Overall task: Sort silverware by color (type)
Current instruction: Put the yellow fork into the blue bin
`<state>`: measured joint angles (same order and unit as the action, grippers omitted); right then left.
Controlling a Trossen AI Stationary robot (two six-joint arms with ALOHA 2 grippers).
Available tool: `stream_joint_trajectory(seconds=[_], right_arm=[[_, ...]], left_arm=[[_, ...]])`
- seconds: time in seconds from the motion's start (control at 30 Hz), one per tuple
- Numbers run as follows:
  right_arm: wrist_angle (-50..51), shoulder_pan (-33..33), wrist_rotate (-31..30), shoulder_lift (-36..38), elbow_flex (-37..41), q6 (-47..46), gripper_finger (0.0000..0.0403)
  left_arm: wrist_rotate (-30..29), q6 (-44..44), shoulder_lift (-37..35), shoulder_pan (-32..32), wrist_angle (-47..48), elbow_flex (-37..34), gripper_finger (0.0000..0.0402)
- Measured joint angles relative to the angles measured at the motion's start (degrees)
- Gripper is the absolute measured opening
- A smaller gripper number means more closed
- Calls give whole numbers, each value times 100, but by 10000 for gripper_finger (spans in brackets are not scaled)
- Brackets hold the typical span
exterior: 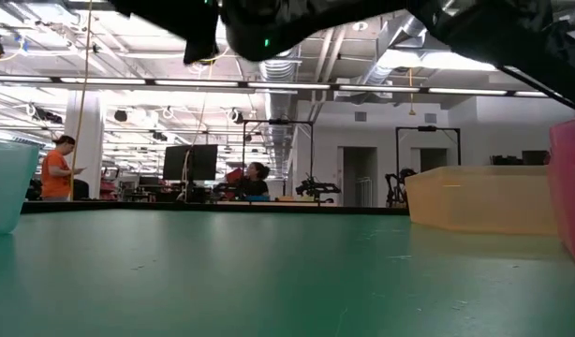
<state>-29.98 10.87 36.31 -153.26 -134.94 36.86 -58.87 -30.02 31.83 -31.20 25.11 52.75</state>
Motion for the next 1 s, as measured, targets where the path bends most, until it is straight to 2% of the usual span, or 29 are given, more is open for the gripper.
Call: stream_joint_trajectory(seconds=[0.33, 0.47, 0.7, 1.0], right_arm=[[-415, -64, -19, -163, -13, -70, 67], [-263, -145, 1, -171, -11, -85, 67], [-262, -158, 294, -233, -13, -7, 67], [-719, -184, 280, -523, 0, -68, 67]], left_arm=[[-9, 4, 0, 0, 4, 0, 0], [-37, 41, 0, 0, 6, 0, 0], [-43, 48, 0, 0, 120, -2, 0], [-64, 47, 2, 0, 161, -2, 0]])
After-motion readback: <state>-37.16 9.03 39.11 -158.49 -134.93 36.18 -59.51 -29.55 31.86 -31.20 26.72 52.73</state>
